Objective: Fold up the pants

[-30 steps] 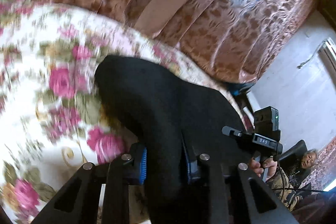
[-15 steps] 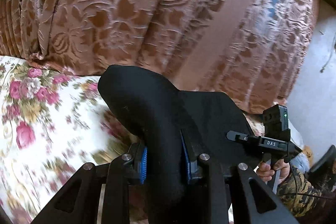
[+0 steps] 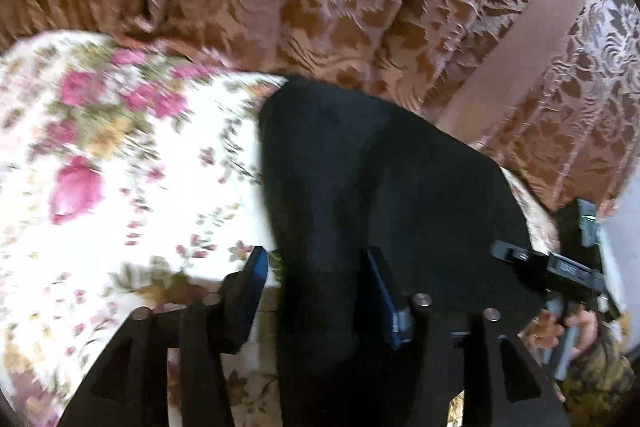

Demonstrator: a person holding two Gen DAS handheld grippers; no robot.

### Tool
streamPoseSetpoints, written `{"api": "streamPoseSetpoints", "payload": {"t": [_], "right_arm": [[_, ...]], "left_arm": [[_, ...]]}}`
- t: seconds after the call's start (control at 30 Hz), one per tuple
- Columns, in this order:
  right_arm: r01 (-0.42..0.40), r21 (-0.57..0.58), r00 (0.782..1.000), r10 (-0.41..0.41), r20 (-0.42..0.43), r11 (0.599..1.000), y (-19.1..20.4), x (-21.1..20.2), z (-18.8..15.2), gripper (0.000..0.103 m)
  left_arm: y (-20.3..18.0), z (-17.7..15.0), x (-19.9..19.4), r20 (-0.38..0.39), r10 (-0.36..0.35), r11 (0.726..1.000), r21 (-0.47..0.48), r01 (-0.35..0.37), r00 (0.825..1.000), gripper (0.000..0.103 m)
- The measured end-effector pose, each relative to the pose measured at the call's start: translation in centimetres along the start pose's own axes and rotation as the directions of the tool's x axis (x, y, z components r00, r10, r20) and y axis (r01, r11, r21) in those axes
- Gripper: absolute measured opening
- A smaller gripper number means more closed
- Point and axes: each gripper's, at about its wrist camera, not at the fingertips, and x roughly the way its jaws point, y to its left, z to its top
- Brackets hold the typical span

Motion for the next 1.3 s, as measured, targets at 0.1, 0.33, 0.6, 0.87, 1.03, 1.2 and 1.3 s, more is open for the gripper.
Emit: {"api": "streamPoseSetpoints", "payload": {"t": [0.1,0.33,0.6,0.87,1.03,1.2,1.3], "right_arm": [[0.131,-0.059,0.991,-0.13,0.028,0.99,1.6,-1.6,-0.2,0.071],[0.426,-0.137,0.889,-0.386,0.245,0.894,7.3,-7.7,-3.1,0.071],[0.471,-0.082,0.849,-0.425,0.314,0.879,12.0,-9.9,-9.4,0.071],[0.526,-0.103,0.812,-0.462,0.357,0.844,15.4,-10.5,-15.1,0.071],[0.556,-0.117,0.79,-0.48,0.381,0.823,16.9,-11.0,-16.8,0.071],[0.585,-0.128,0.77,-0.498,0.399,0.801,18.1,-11.3,-17.7,0.071],[0.597,-0.129,0.76,-0.506,0.408,0.792,18.6,-11.4,-18.1,0.071]], "left_arm": [[-1.0,-0.1,-1.9,0.047,0.126,0.992,-0.007,-0.126,0.991,0.059],[-3.3,-3.3,-7.5,0.138,0.22,0.975,-0.035,-0.218,0.966,0.062],[-7.1,-9.0,-12.5,0.215,0.277,0.958,0.016,-0.287,0.937,0.062],[-9.5,-13.5,-15.1,0.24,0.287,0.951,0.047,-0.307,0.927,0.063],[-10.3,-14.6,-15.9,0.259,0.285,0.948,0.063,-0.311,0.923,0.069],[-10.9,-14.9,-16.7,0.277,0.272,0.95,0.078,-0.303,0.922,0.073],[-10.9,-15.0,-17.0,0.282,0.277,0.948,0.075,-0.309,0.919,0.076]]}}
